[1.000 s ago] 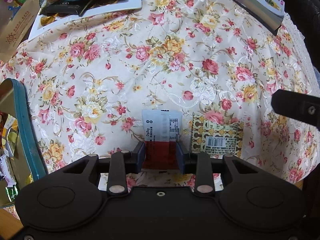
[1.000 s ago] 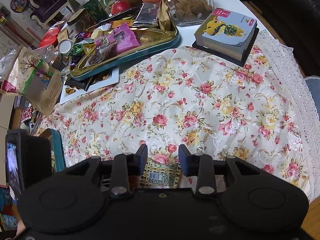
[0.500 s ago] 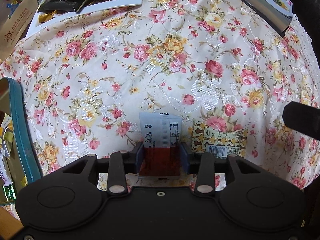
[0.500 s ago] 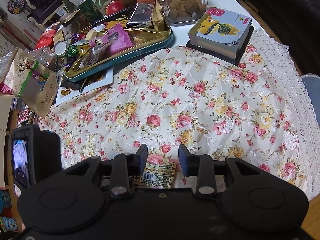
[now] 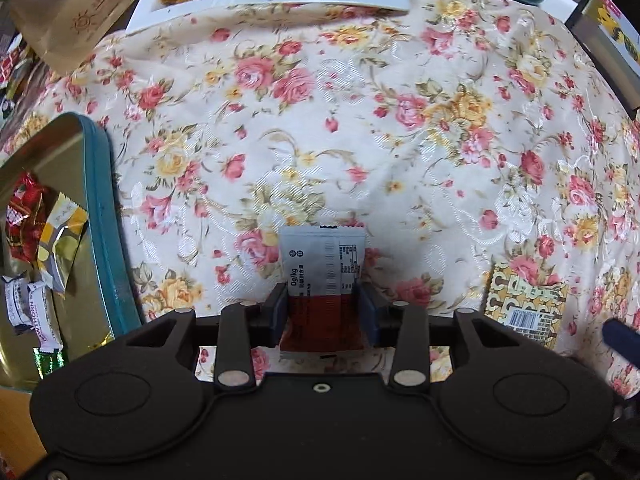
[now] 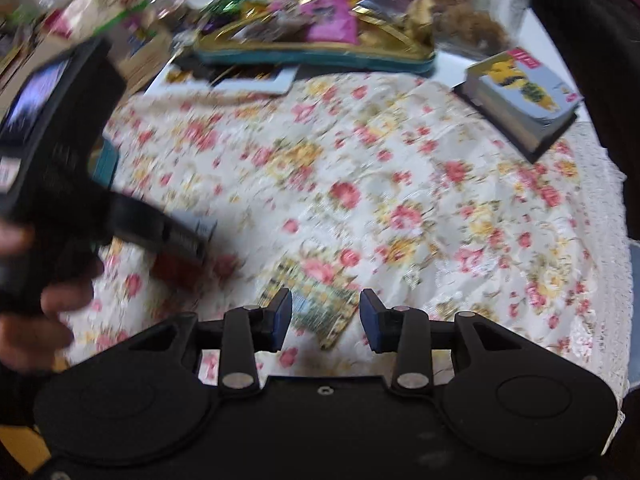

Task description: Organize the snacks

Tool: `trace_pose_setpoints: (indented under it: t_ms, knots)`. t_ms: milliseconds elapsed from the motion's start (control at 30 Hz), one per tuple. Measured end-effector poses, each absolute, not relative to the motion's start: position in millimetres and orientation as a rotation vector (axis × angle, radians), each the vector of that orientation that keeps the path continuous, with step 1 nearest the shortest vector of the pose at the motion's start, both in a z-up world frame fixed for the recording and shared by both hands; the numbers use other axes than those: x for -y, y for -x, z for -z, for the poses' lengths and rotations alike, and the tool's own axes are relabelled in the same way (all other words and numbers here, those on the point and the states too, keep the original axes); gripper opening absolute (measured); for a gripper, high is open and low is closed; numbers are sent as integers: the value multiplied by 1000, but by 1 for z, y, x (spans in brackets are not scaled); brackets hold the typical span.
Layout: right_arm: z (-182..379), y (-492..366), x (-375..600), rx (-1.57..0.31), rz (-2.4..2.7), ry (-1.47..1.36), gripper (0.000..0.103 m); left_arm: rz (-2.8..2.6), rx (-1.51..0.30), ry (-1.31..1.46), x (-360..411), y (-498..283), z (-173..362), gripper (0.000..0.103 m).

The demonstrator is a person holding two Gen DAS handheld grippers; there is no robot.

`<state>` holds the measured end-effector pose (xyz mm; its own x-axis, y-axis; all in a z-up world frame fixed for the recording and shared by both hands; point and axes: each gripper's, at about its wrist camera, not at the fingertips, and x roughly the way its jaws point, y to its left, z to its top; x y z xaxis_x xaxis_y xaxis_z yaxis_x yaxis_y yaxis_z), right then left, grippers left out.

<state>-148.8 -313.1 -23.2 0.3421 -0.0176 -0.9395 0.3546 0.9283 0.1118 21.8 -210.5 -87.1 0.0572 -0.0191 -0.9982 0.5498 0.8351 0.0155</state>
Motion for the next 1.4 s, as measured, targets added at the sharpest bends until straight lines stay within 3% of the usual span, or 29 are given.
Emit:
trace_pose_setpoints:
  t_ms: [433, 1000, 1400]
  knots:
    - [52, 148, 277, -1237, 113, -32, 43, 433, -1524, -433, 206, -24, 97, 53]
    - [84, 125, 293, -1309, 149, -91, 44, 417, -1544, -444, 204, -24, 97, 55]
    - [86, 99, 324, -1297, 286, -316, 49, 419, -1543, -447, 205, -23, 97, 55]
